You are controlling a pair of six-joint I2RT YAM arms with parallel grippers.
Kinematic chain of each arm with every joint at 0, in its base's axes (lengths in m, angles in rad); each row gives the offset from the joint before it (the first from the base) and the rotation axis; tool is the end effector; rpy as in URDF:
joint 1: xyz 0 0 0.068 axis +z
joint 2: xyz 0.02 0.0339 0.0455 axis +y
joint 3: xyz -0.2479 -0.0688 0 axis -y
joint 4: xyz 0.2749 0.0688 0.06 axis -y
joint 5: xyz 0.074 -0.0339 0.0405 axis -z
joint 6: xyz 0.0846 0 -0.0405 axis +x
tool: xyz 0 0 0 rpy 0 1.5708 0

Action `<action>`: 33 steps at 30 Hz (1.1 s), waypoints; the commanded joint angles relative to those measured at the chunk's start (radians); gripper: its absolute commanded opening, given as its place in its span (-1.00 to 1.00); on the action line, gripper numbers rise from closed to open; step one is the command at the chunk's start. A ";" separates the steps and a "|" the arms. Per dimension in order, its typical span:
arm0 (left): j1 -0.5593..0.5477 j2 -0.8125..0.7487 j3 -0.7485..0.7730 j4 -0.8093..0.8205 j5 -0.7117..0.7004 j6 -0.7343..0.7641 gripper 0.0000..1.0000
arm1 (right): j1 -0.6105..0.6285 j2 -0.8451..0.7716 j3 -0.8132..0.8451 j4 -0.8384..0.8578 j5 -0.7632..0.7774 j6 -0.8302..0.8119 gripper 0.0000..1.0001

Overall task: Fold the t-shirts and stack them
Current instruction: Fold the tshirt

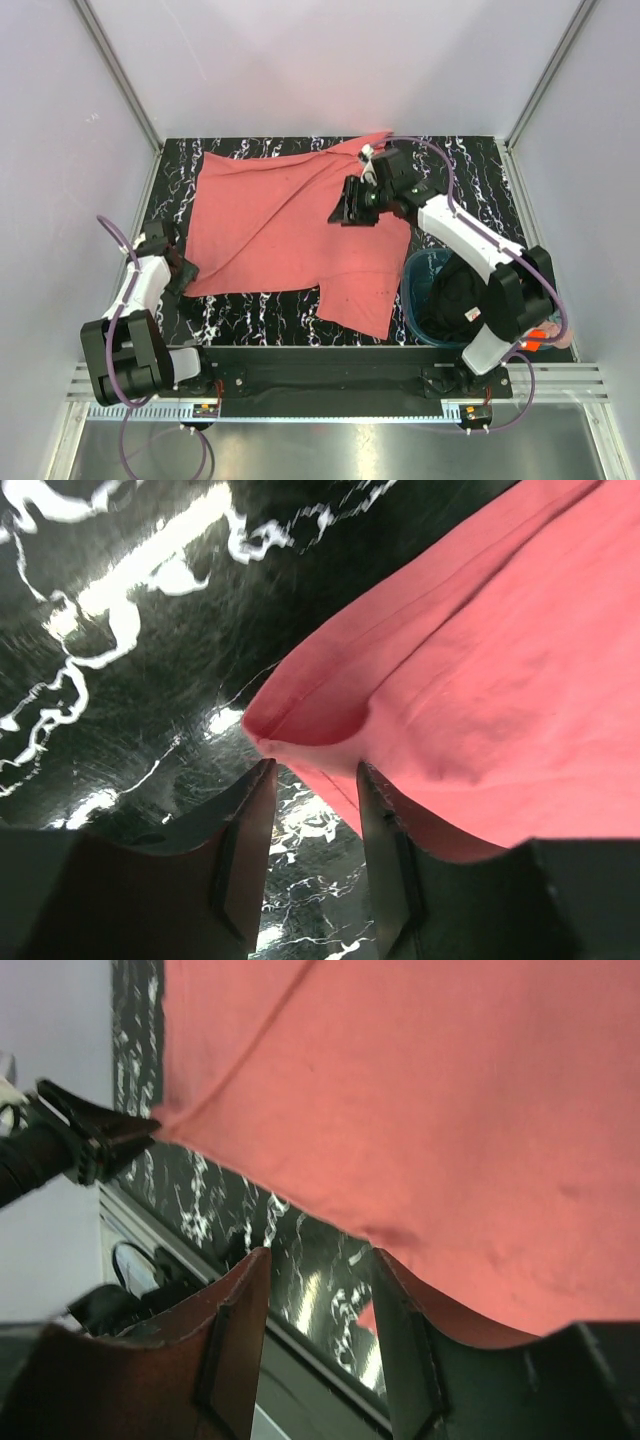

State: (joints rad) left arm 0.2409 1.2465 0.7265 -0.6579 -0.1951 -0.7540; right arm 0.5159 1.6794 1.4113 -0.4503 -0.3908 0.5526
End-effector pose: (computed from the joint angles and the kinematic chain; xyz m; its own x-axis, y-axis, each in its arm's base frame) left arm 0.2578 0.0802 0.1189 -0.4444 -0.8007 -0.4017 -0.8373 0.5307 -0.1315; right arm 0.3690 0.2463 0.2448 -0.8577 0.0715 -0.5092 -0.3001 0.7346 0.6086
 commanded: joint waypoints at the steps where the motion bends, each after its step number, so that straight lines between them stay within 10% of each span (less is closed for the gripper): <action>1: 0.012 -0.013 -0.031 0.073 0.034 -0.002 -0.13 | 0.024 -0.082 -0.066 -0.022 0.012 -0.026 0.03; 33: 0.069 -0.088 -0.082 -0.020 0.022 0.018 -0.42 | 0.036 -0.198 -0.261 -0.068 -0.056 -0.086 0.00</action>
State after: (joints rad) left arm 0.2955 1.1587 0.6617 -0.6731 -0.1791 -0.6991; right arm 0.5426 1.4902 1.1419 -0.5213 -0.4145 0.4831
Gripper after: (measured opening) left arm 0.289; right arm 0.500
